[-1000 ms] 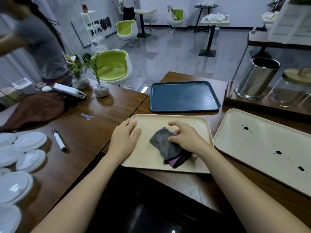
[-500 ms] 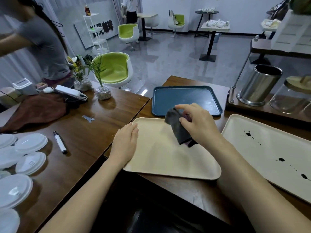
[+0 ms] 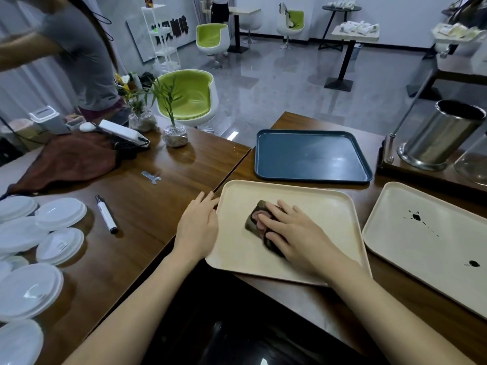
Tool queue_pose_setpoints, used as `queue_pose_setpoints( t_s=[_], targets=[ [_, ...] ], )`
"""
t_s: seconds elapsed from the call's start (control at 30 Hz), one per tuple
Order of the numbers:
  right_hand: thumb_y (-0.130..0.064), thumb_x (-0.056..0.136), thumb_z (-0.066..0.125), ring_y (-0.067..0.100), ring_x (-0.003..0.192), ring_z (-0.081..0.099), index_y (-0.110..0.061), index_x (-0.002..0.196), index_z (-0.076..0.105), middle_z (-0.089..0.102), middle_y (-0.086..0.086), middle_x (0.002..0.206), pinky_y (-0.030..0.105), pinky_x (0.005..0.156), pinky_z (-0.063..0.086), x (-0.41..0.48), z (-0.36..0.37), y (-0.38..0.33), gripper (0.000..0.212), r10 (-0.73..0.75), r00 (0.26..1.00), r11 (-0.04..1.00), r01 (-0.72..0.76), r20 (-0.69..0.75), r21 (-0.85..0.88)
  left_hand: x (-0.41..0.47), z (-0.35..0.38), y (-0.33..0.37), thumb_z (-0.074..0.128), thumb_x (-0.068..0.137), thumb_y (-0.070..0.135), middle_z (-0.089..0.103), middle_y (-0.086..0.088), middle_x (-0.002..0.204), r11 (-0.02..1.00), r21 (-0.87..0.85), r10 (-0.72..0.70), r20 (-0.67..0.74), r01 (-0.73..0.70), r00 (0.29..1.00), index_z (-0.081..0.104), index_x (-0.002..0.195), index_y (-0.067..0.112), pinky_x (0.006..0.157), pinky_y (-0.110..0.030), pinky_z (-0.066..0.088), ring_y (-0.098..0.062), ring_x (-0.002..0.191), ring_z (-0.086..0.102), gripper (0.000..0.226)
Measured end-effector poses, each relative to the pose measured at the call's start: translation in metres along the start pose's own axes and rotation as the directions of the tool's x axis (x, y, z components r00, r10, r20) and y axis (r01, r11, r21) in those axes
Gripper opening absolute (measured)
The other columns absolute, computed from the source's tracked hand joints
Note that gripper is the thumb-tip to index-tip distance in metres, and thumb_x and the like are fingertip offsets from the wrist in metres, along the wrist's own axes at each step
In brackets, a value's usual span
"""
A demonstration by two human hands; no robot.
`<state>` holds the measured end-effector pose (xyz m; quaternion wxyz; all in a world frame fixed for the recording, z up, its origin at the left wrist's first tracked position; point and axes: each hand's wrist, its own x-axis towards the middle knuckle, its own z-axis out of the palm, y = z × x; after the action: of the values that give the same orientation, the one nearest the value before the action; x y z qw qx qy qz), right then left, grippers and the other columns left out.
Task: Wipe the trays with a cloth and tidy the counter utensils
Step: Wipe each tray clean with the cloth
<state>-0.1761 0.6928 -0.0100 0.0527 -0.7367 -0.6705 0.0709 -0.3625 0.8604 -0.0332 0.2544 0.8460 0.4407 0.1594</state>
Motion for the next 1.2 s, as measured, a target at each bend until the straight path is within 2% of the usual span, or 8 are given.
queue_pose_setpoints(
  t_s=[0.1, 0.2, 0.33, 0.57, 0.67, 0.87, 1.03, 1.2],
  targets=[
    [-0.05, 0.098, 0.012, 0.029, 0.149, 0.019, -0.027, 0.151, 0.036, 0.026, 0.001, 0.162, 0.044, 0.119, 0.022, 0.022, 0.005, -0.01, 0.063, 0.016, 1.0, 0.999, -0.017, -0.003, -0.051, 0.001, 0.004, -0.004, 0.032, 0.104, 0.016, 0.043, 0.008, 0.159, 0.999, -0.015, 0.029, -0.021, -0.029, 0.999, 0.056, 0.146, 0.024, 0.127, -0.033, 0.014, -0.011, 0.153, 0.025, 0.049],
    [-0.044, 0.105, 0.024, 0.025, 0.15, 0.015, -0.02, 0.153, 0.031, 0.022, 0.005, 0.163, 0.041, 0.12, 0.017, 0.062, 0.01, -0.022, 0.054, 0.035, 0.996, 0.997, -0.041, -0.079, -0.065, 0.003, 0.005, -0.007, 0.034, 0.104, 0.015, 0.048, 0.009, 0.155, 0.998, -0.007, 0.058, -0.034, -0.059, 0.998, 0.057, 0.145, 0.026, 0.127, -0.034, 0.015, -0.013, 0.151, 0.029, 0.048],
    [-0.042, 0.105, 0.027, 0.021, 0.153, 0.008, -0.02, 0.157, 0.023, 0.017, 0.002, 0.166, 0.039, 0.123, 0.011, 0.086, 0.014, -0.041, 0.057, 0.025, 0.996, 1.0, -0.025, -0.085, -0.008, 0.003, 0.009, -0.01, 0.03, 0.099, 0.01, 0.052, 0.01, 0.152, 0.998, 0.007, 0.07, -0.079, -0.07, 0.994, 0.06, 0.141, 0.022, 0.127, -0.034, 0.017, -0.014, 0.15, 0.033, 0.053],
    [-0.044, 0.097, 0.037, 0.019, 0.147, 0.026, -0.025, 0.15, 0.039, 0.034, -0.003, 0.16, 0.036, 0.118, 0.022, 0.019, 0.018, -0.054, 0.057, -0.183, 0.983, 0.983, 0.183, -0.007, 0.006, 0.0, 0.006, -0.004, 0.031, 0.099, 0.003, 0.048, 0.013, 0.154, 0.999, 0.012, 0.047, -0.084, -0.047, 0.995, 0.057, 0.144, 0.026, 0.127, -0.032, 0.014, -0.01, 0.151, 0.027, 0.057],
    [-0.042, 0.098, 0.033, 0.022, 0.143, 0.036, -0.023, 0.147, 0.044, 0.041, 0.001, 0.156, 0.041, 0.114, 0.033, 0.033, 0.018, -0.042, 0.053, -0.126, 0.992, 0.991, 0.125, -0.027, -0.05, 0.0, 0.006, -0.007, 0.032, 0.096, 0.001, 0.047, 0.015, 0.154, 0.998, 0.015, 0.065, -0.067, -0.064, 0.996, 0.054, 0.147, 0.028, 0.127, -0.029, 0.012, -0.01, 0.152, 0.026, 0.061],
    [-0.035, 0.106, 0.031, 0.025, 0.152, 0.015, -0.023, 0.154, 0.031, 0.02, 0.002, 0.165, 0.041, 0.123, 0.014, 0.1, 0.01, -0.031, 0.049, 0.088, 0.992, 0.995, -0.091, -0.087, -0.034, 0.002, 0.009, -0.01, 0.034, 0.095, 0.0, 0.051, 0.016, 0.151, 0.998, 0.01, 0.061, -0.08, -0.06, 0.995, 0.056, 0.146, 0.029, 0.127, -0.028, 0.012, -0.01, 0.151, 0.03, 0.063],
    [-0.029, 0.099, 0.041, 0.022, 0.144, 0.027, -0.021, 0.151, 0.039, 0.034, -0.003, 0.159, 0.043, 0.113, 0.031, 0.067, 0.008, -0.05, 0.052, -0.121, 0.992, 0.992, 0.121, -0.029, 0.023, 0.001, 0.009, -0.009, 0.028, 0.094, 0.006, 0.054, 0.013, 0.149, 0.998, -0.022, 0.05, -0.122, -0.053, 0.991, 0.059, 0.142, 0.024, 0.126, -0.03, 0.015, -0.012, 0.15, 0.033, 0.06],
    [-0.025, 0.098, 0.048, 0.021, 0.147, 0.023, -0.026, 0.148, 0.043, 0.033, -0.006, 0.16, 0.044, 0.116, 0.025, 0.024, 0.008, -0.061, 0.051, -0.262, 0.963, 0.963, 0.256, 0.066, 0.085, 0.003, 0.007, -0.007, 0.029, 0.096, 0.0, 0.053, 0.012, 0.15, 0.999, -0.014, 0.035, -0.115, -0.037, 0.993, 0.06, 0.142, 0.025, 0.127, -0.036, 0.018, -0.013, 0.15, 0.031, 0.061]
  ],
)
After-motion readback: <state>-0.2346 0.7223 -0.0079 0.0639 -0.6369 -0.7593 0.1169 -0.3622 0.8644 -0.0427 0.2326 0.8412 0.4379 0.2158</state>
